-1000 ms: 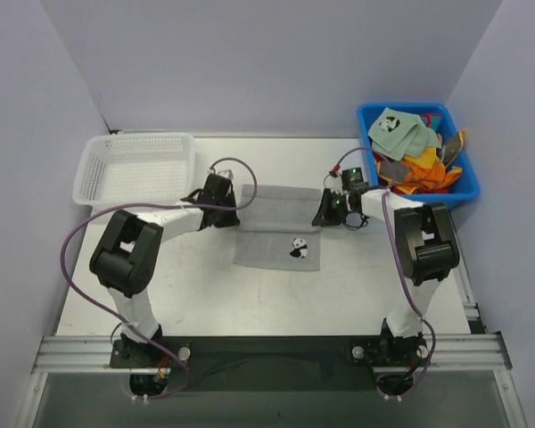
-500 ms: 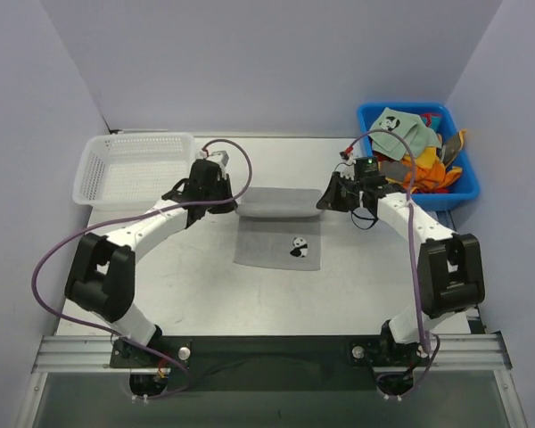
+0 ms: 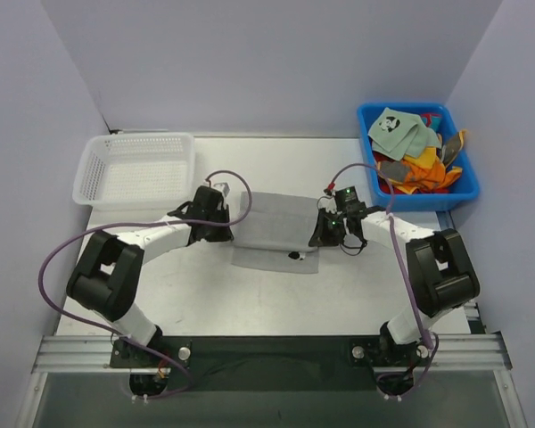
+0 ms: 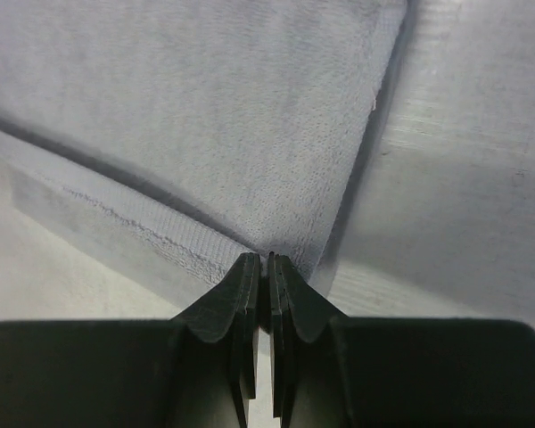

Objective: Fold and stack the towels
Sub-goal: Fold the towel

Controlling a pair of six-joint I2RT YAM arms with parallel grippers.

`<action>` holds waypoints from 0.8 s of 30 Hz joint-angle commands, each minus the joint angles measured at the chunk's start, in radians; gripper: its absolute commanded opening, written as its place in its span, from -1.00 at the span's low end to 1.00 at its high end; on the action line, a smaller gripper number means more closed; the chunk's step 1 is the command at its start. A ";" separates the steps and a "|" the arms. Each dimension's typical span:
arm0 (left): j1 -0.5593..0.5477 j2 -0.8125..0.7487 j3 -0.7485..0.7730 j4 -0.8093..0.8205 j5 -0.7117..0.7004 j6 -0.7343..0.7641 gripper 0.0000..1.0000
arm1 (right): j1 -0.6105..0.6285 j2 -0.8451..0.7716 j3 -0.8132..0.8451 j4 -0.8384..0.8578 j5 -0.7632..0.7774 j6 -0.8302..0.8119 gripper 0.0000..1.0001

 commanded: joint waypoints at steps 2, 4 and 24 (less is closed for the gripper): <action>-0.034 0.034 -0.014 0.043 0.004 -0.029 -1.00 | -0.011 0.056 -0.008 0.028 0.053 0.011 -1.00; -0.044 0.032 -0.034 0.058 -0.004 -0.035 -1.00 | -0.013 0.076 -0.008 0.026 0.055 0.005 -1.00; -0.048 -0.166 -0.026 -0.009 -0.051 -0.035 -1.00 | -0.041 -0.054 0.064 -0.066 0.092 -0.040 -1.00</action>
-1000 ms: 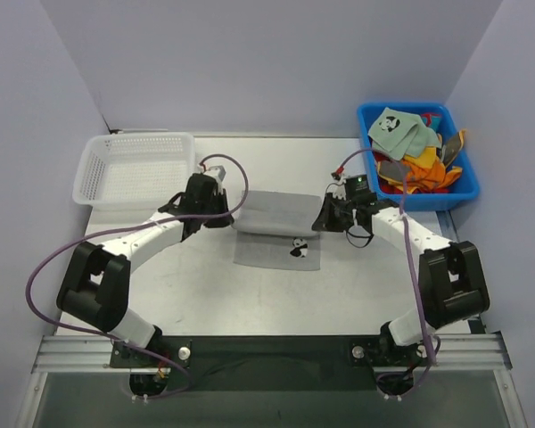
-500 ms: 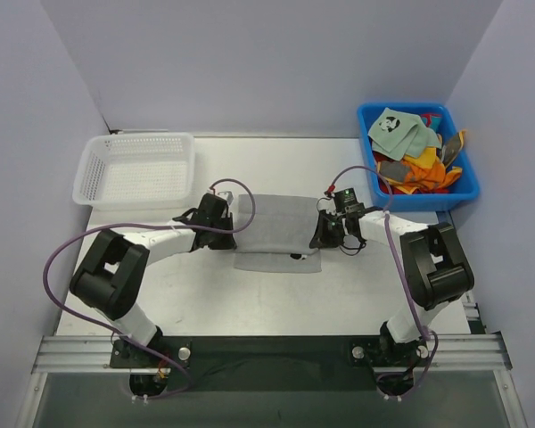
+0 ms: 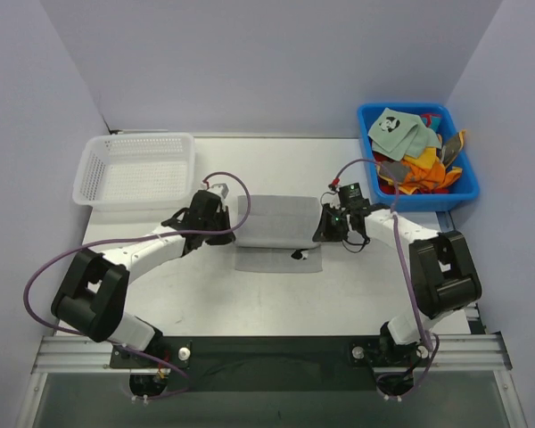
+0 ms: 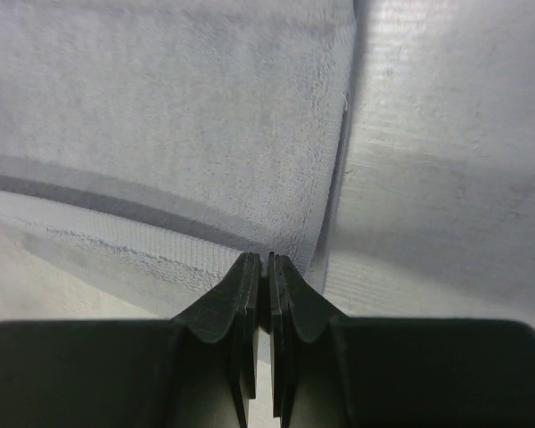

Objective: Fold and stack the towels
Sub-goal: Fold the towel

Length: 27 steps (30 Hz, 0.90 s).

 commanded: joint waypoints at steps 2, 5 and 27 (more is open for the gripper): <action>-0.006 -0.086 0.058 -0.048 -0.028 0.013 -1.00 | -0.015 -0.094 0.061 -0.075 0.057 -0.031 -1.00; -0.021 -0.118 0.052 -0.063 -0.030 0.011 -1.00 | -0.015 -0.140 0.062 -0.089 0.057 -0.030 -1.00; -0.087 0.064 -0.038 -0.002 -0.025 -0.047 -1.00 | -0.009 0.058 -0.008 -0.098 0.032 -0.038 -1.00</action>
